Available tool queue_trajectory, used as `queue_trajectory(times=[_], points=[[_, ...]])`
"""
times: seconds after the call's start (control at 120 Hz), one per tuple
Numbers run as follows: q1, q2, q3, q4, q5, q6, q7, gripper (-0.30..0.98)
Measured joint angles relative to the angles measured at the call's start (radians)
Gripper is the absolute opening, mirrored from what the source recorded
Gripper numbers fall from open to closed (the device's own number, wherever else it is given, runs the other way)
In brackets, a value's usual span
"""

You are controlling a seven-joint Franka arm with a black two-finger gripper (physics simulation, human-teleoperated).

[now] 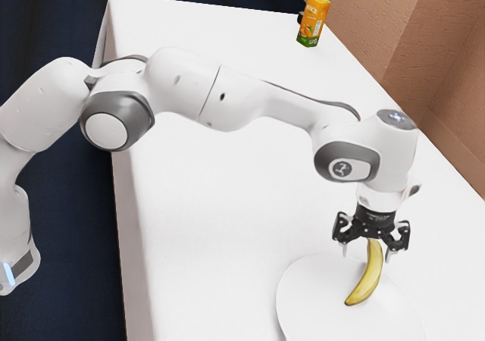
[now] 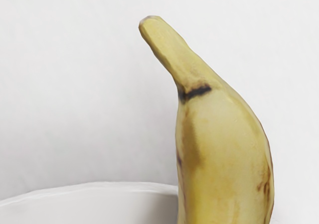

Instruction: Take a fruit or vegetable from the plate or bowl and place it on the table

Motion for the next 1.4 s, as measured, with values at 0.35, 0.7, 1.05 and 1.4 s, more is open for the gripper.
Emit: queue_trajectory(times=[0.35,0.7,1.05,1.4], points=[[-0.009,0.006,0.0,-0.012,0.001,0.031,0.025,0.63],[-0.009,0.017,0.0,-0.014,0.0,0.042,0.039,0.56],[-0.011,0.017,0.002,-0.013,0.003,0.037,0.052,0.26],[-0.011,0.006,0.003,-0.008,0.011,0.01,0.067,0.17]])
